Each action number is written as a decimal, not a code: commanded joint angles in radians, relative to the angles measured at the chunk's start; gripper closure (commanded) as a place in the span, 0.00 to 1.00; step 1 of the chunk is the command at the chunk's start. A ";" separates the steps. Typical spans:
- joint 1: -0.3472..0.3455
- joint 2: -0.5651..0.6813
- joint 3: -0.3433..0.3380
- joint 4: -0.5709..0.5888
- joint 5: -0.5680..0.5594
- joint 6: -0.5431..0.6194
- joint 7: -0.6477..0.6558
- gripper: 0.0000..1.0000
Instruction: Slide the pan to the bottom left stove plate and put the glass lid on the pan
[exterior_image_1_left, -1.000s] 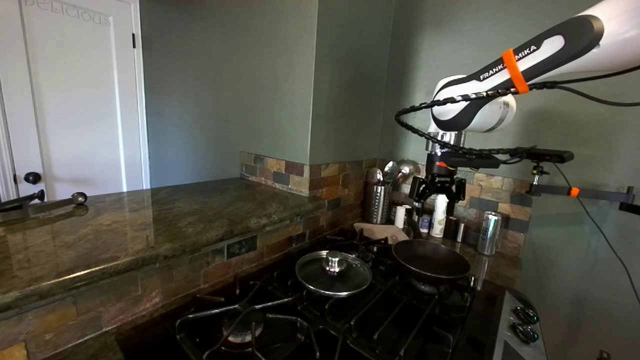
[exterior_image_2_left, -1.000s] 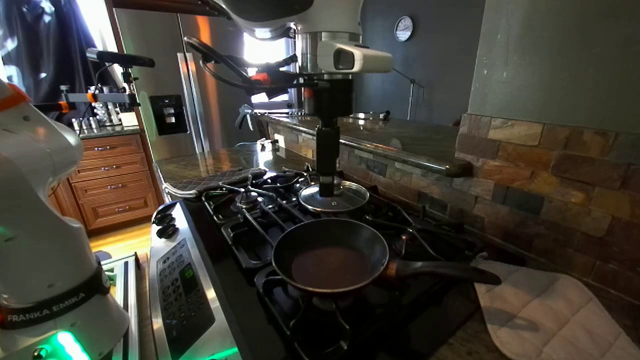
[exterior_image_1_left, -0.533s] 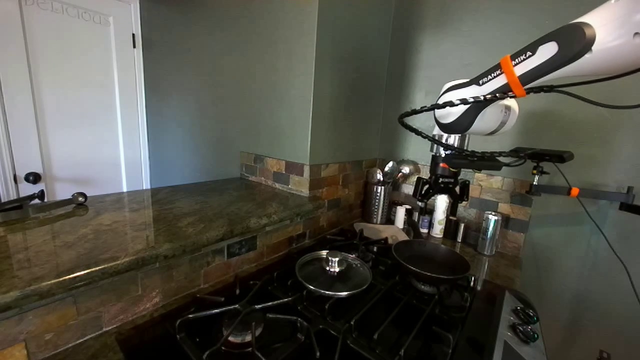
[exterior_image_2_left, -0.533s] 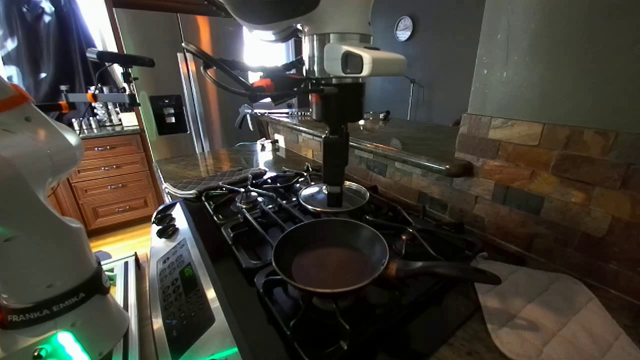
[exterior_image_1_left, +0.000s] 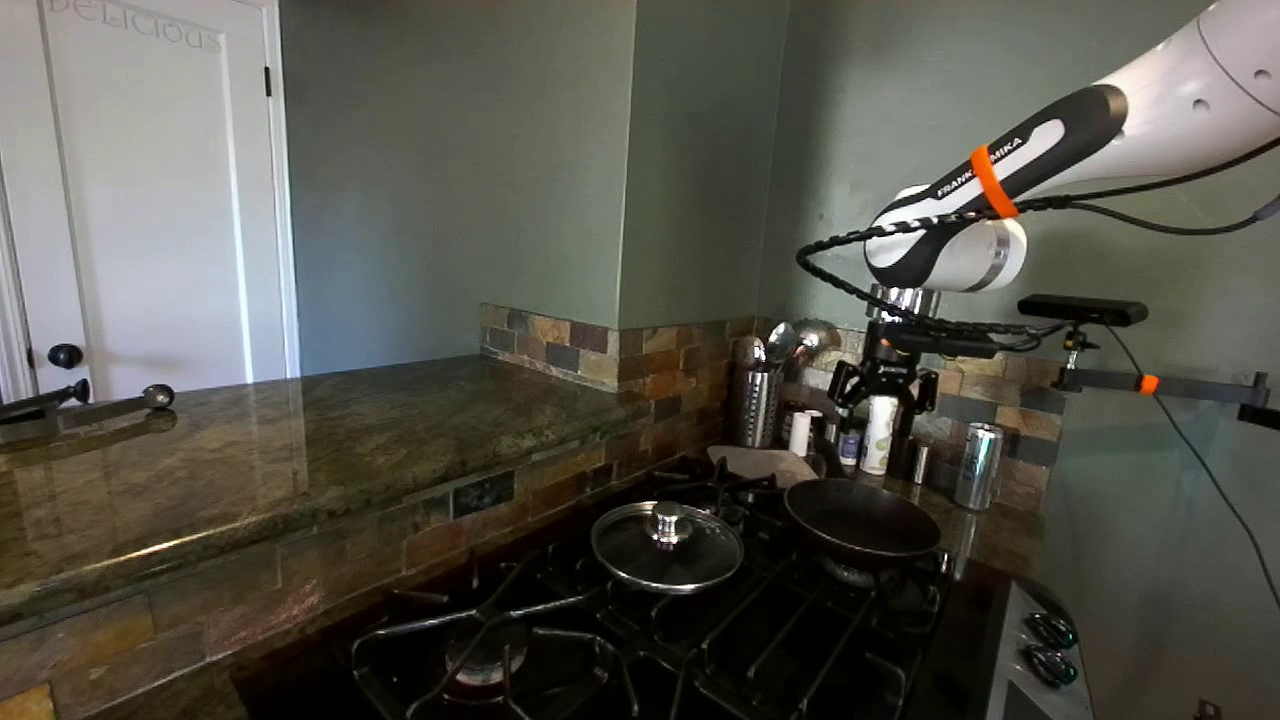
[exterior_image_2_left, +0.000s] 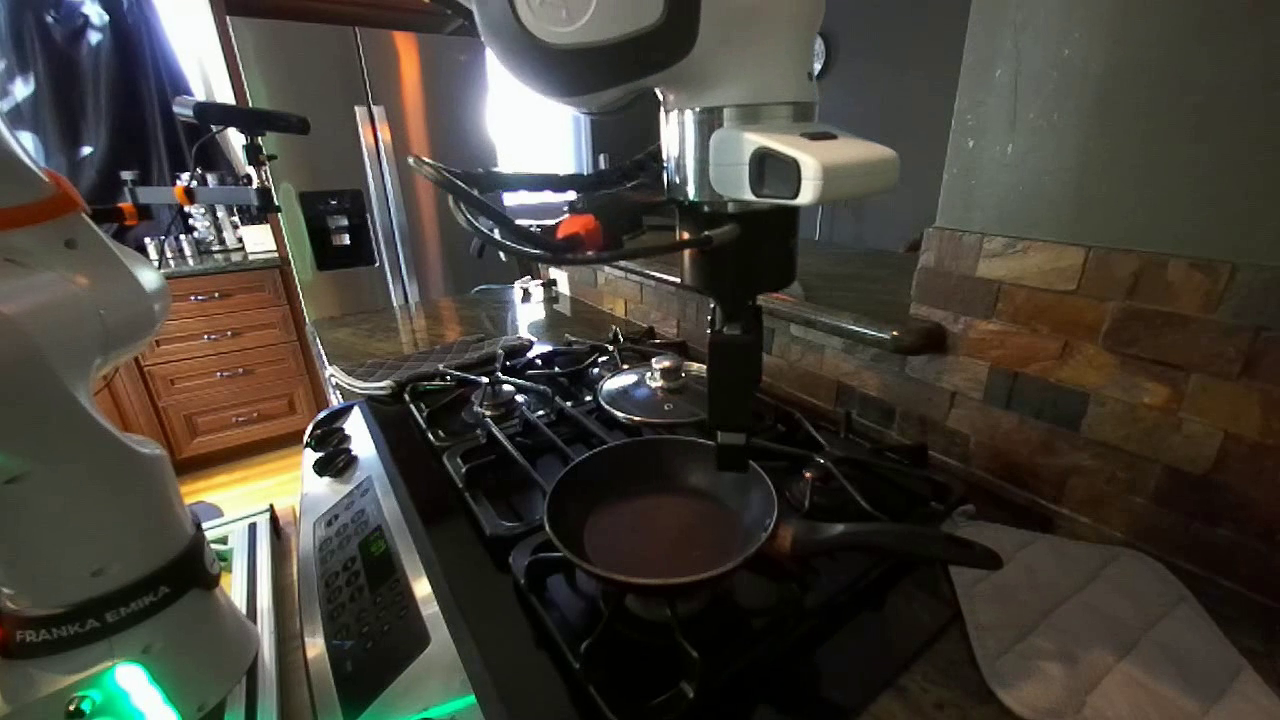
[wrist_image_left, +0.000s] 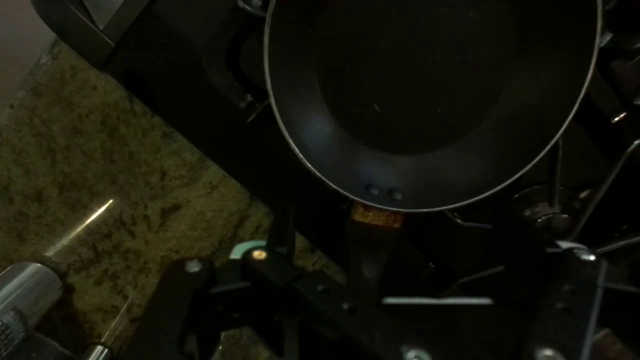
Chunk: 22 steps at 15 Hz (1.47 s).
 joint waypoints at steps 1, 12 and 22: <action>0.007 0.082 -0.004 0.040 0.051 0.048 -0.037 0.00; 0.001 0.254 -0.003 0.137 0.060 0.059 -0.031 0.00; -0.006 0.326 -0.004 0.168 0.121 0.080 -0.002 0.00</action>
